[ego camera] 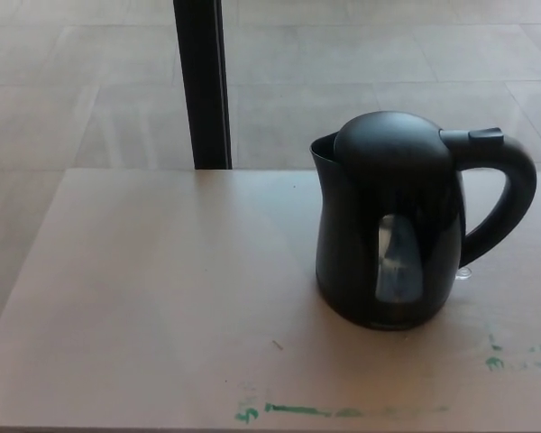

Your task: The robot uses its right hand to push down on the lid of a kettle kept in the middle of the desk to close it

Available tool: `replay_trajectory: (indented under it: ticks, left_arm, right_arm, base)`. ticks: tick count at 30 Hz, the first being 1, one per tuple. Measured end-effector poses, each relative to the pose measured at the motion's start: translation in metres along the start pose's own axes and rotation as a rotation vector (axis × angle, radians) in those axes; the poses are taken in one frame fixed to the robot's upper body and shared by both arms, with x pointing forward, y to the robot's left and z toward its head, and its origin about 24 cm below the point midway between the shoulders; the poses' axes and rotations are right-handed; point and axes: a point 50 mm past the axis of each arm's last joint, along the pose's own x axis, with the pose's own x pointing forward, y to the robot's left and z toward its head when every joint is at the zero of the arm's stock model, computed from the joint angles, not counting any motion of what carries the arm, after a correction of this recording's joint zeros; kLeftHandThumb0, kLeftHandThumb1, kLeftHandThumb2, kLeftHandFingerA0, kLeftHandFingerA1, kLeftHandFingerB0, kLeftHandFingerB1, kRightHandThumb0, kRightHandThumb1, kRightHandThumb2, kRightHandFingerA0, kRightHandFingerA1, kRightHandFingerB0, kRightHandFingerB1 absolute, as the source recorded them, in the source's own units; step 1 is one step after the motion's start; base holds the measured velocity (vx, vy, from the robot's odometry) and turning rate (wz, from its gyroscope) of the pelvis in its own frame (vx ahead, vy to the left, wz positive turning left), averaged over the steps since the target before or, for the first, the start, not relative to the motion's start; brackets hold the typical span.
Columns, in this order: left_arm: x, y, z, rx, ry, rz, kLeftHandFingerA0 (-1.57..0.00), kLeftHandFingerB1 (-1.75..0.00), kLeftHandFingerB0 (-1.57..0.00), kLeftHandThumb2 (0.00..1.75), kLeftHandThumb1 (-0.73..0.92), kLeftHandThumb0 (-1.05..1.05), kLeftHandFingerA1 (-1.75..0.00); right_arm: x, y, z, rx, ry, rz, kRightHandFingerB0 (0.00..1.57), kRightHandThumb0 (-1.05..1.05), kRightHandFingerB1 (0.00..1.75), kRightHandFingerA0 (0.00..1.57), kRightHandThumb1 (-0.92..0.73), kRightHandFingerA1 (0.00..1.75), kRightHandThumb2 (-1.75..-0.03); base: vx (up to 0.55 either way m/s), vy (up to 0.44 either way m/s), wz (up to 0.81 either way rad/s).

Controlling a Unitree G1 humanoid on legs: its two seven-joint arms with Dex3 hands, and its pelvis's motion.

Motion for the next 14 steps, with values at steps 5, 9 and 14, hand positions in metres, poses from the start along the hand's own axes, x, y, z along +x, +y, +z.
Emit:
replay_trajectory:
  ticks: [5, 9, 14]
  left_arm:
    - [0.002, -0.003, 0.004, -0.003, -0.01, -0.006, -0.5, -0.32, -0.3, 0.6, 0.66, -0.69, -0.51]
    - [0.003, -0.004, 0.006, 0.009, -0.011, -0.011, -0.51, -0.32, -0.3, 0.61, 0.68, -0.71, -0.49]
    - [0.003, -0.004, 0.005, 0.017, -0.008, -0.012, -0.47, -0.43, -0.19, 0.88, 0.56, -0.75, -0.58]
  right_arm:
    - [-0.002, 0.008, -0.016, 0.108, 0.006, -0.054, 0.2, -0.93, 0.41, 0.35, -0.81, 0.54, -0.64]
    - [-0.003, 0.006, -0.023, 0.182, 0.016, -0.111, 0.14, -0.92, 0.41, 0.33, -0.84, 0.57, -0.66]
    - [-0.006, 0.004, -0.028, 0.208, 0.034, -0.136, 0.1, -0.96, 0.48, 0.26, -0.68, 0.58, -1.09]
  base:
    - [0.0, 0.0, 0.0]
    - [0.0, 0.0, 0.0]
    - [0.0, 0.0, 0.0]
